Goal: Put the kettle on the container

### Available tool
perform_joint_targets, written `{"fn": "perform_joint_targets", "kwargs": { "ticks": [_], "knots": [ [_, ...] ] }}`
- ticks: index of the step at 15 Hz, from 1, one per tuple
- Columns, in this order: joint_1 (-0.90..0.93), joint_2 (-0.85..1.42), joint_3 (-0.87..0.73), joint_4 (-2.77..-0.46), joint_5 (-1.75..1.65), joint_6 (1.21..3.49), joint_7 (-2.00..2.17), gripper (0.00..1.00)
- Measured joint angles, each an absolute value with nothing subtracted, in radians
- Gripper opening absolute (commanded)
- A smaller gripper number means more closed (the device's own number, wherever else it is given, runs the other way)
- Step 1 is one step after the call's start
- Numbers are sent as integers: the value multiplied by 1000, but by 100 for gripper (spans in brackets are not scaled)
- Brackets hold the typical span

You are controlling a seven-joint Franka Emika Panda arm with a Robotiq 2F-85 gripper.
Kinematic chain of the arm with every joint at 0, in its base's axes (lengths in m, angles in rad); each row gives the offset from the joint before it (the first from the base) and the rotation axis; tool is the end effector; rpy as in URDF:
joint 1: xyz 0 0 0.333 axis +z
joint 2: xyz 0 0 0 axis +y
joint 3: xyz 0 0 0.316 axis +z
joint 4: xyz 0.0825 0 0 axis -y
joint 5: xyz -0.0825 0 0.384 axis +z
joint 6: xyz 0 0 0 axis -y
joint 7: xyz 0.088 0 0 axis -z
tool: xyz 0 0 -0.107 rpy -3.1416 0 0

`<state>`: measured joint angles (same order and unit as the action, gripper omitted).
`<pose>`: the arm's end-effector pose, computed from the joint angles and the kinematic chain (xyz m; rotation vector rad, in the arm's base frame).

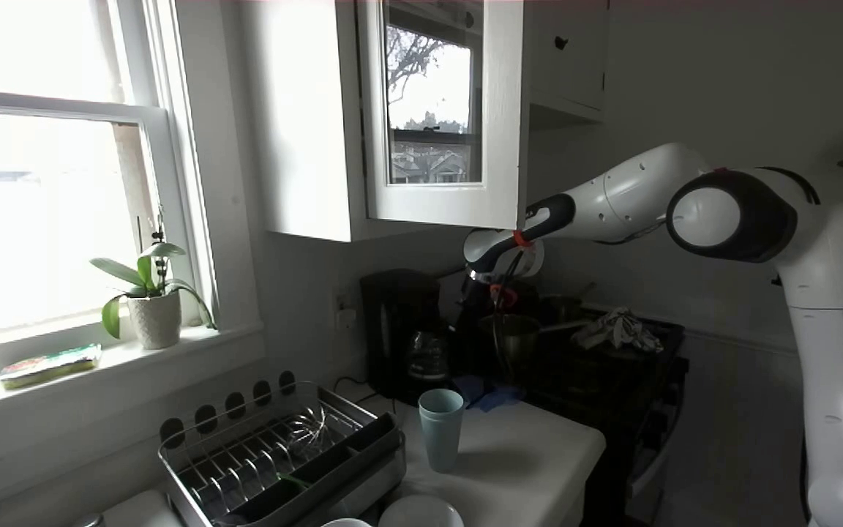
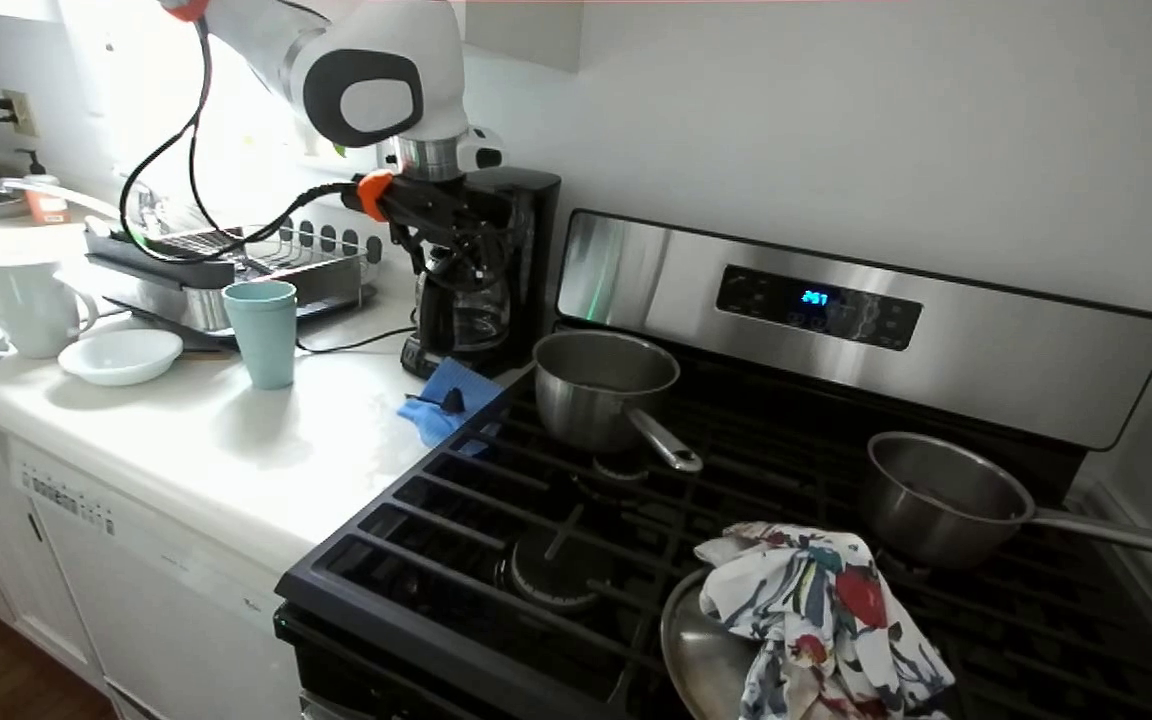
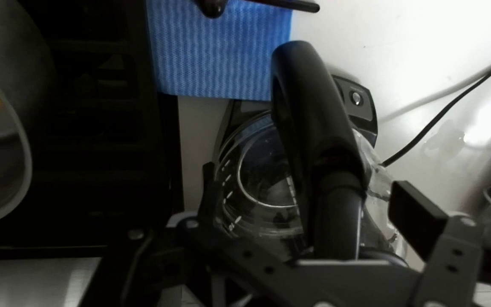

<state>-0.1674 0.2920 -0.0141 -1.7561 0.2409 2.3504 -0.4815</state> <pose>0.6548 -0.1159 0.4332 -3.0036 -0.2371 -0.5280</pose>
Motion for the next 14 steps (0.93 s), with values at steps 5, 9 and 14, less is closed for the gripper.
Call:
{"fn": "perform_joint_targets", "kwargs": {
  "ticks": [5, 9, 14],
  "knots": [
    [-197, 225, -13, -1817, 315, 2331, -528, 100],
    [-226, 145, -24, -1886, 385, 2310, -625, 100],
    [-225, 38, -61, -1980, 392, 2300, -693, 100]
  ]
}}
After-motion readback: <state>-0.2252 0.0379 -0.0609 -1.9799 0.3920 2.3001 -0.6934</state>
